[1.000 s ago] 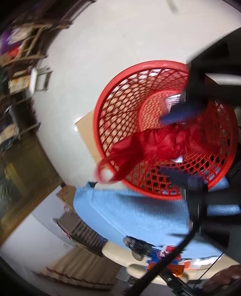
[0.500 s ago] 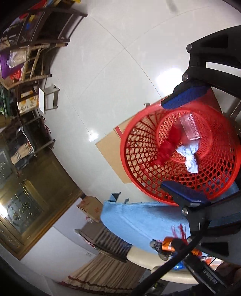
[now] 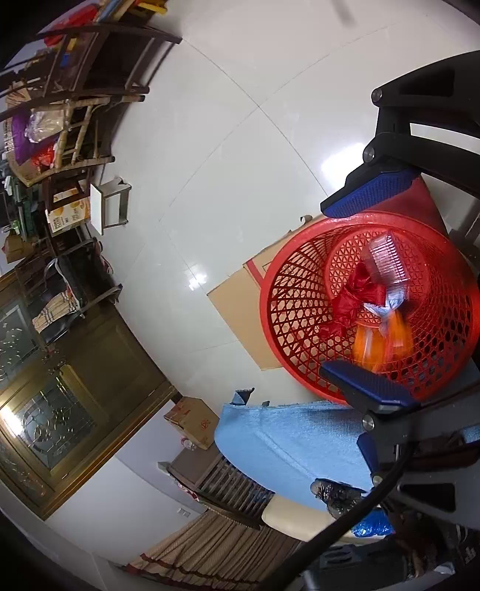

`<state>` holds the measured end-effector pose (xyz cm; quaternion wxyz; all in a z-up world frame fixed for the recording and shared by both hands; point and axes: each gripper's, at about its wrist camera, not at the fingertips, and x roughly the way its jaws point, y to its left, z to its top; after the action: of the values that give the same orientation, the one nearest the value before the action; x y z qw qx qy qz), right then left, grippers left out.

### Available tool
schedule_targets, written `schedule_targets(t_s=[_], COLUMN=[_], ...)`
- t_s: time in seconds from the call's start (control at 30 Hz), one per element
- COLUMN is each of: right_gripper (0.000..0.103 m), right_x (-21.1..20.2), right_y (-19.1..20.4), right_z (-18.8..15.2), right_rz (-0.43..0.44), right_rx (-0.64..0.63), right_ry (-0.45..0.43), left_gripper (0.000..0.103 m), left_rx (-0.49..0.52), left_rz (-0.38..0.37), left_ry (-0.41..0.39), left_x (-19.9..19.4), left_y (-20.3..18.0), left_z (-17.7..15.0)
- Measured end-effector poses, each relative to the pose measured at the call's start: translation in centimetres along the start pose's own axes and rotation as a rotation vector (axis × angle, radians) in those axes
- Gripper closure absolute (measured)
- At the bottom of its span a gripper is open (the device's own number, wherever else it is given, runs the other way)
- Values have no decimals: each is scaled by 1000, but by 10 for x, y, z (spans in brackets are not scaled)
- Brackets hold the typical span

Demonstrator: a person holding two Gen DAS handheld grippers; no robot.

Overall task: Collect trash
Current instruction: 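Open the right tool to drop the red bag while the left tool drops the orange bundle, then move both tools back over the table toward the blue bag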

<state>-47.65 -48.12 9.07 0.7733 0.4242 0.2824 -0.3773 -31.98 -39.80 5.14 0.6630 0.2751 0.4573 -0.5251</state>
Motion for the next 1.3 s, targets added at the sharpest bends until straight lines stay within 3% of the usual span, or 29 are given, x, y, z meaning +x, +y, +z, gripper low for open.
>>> schedule_targets(t_s=[0.23, 0.43, 0.67, 0.87, 1.1, 1.3], right_gripper=[21, 21, 21, 21, 21, 21], right_x=[-5, 4, 26, 41, 66, 93], right_y=[14, 50, 130, 225, 343, 394], right_z=[-3, -13, -37, -67, -109, -129], right_rz=[-13, 14, 97, 219, 371, 362], right_rx=[-26, -99, -262, -432, -611, -650], right_ry=[3, 36, 109, 166, 244, 265], left_gripper=[20, 20, 20, 20, 20, 20], left_rx=[-99, -297, -521, -745, -851, -912], left_rz=[21, 73, 184, 236, 274, 301], left_ry=[-69, -161, -247, -277, -309, -328], left_x=[-32, -77, -124, -143, -158, -169], left_y=[40, 115, 201, 264, 293, 313], left_z=[-11, -46, -120, -183, -228, -256])
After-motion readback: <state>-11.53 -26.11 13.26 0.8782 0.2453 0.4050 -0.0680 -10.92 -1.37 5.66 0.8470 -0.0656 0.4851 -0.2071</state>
